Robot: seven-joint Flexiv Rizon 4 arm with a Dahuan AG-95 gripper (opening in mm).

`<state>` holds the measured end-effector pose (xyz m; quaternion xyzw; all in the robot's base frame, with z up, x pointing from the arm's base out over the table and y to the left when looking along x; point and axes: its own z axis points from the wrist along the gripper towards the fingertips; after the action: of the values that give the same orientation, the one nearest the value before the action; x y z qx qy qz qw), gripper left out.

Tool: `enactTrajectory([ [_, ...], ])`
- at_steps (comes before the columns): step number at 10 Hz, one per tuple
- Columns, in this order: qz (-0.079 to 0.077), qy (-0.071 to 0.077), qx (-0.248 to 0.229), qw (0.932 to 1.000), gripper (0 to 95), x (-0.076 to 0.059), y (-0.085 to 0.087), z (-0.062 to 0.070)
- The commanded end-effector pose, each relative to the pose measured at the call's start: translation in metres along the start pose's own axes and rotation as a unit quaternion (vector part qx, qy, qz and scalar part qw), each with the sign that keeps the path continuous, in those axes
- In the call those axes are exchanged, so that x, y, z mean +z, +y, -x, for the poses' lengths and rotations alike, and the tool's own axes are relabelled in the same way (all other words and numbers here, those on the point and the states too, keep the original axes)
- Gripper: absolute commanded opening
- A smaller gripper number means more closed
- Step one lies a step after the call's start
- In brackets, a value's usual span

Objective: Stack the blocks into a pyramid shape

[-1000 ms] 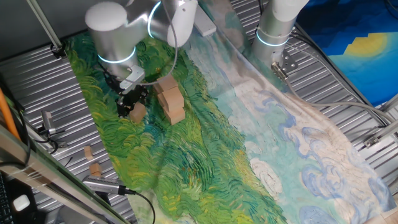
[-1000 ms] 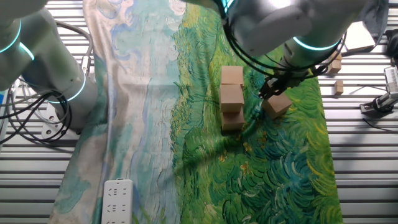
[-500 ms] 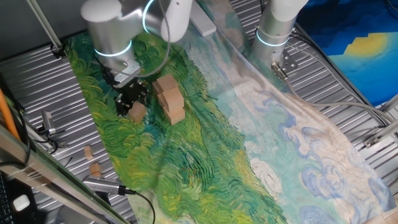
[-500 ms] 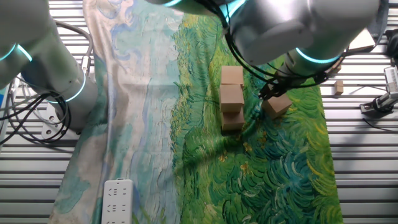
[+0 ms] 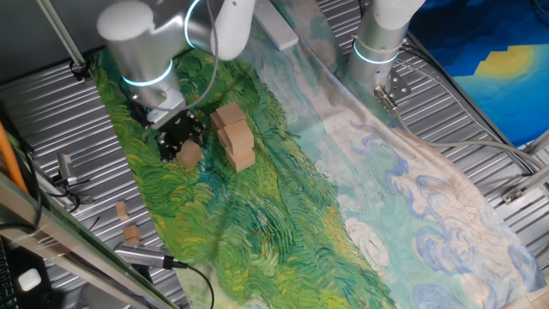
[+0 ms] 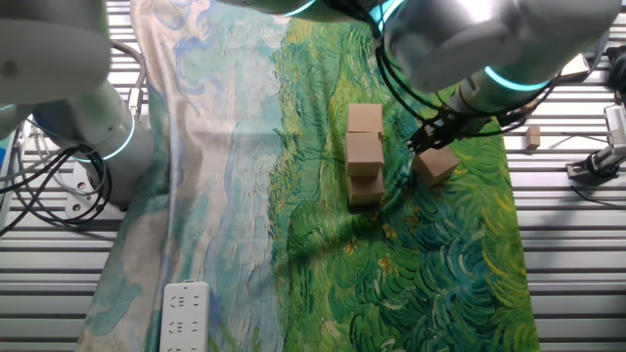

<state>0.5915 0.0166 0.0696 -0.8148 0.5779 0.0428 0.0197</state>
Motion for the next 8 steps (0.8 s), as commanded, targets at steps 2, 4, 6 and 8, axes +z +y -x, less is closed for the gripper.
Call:
enactTrajectory([
  [2, 0.008, 0.016, 0.023, 0.9996, 76.0, -0.0001, 0.0006, -0.0011],
  [4, 0.005, 0.019, 0.02, 0.9996, 76.0, -0.0001, 0.0006, -0.0011],
  [6, 0.0, 0.019, 0.009, 0.9998, 76.0, 0.0015, 0.0, -0.0019],
  [8, -0.006, 0.02, -0.008, 0.9997, 76.0, 0.006, -0.0014, -0.0046],
])
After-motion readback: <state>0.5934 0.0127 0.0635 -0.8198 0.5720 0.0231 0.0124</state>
